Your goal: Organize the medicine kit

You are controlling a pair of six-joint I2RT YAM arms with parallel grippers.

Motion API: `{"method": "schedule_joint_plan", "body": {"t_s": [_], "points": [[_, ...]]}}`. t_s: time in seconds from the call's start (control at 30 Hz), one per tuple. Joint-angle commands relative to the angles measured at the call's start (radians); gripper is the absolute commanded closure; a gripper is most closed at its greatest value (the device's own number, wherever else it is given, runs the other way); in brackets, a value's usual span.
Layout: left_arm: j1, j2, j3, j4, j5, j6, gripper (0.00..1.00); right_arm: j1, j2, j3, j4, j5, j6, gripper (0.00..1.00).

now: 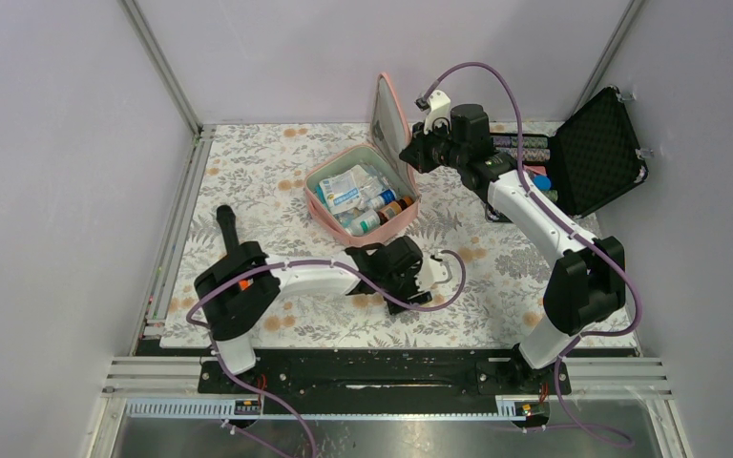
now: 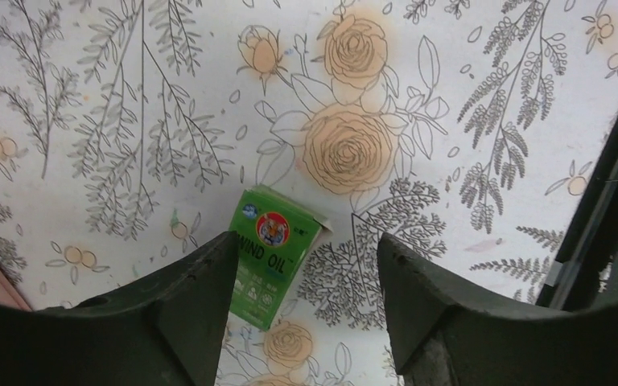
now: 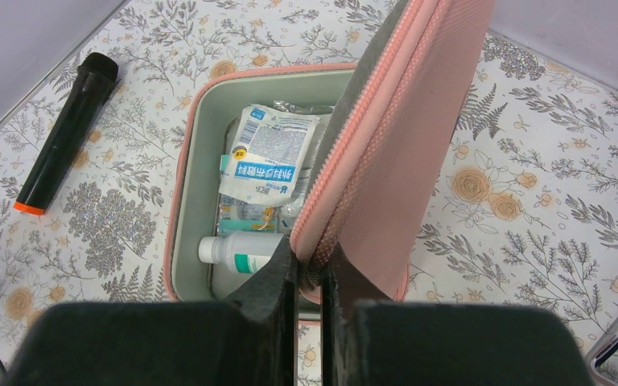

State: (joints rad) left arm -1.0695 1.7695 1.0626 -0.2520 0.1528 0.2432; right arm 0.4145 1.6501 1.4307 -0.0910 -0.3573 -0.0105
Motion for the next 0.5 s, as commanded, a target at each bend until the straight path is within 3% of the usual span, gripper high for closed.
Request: {"method": "schedule_joint_plan", "body": {"t_s": [0.0, 0.47], "points": [[0.005, 0.048, 0.047, 0.008, 0.016, 0.087, 0.38, 0.004, -0.01, -0.018, -0.03, -0.007, 0.02, 1.0], [0.051, 0.054, 0.242, -0.268, 0.224, 0.281, 0.42, 0.004, -0.011, -0.023, -0.031, -0.005, 0.015, 1.0]]}}
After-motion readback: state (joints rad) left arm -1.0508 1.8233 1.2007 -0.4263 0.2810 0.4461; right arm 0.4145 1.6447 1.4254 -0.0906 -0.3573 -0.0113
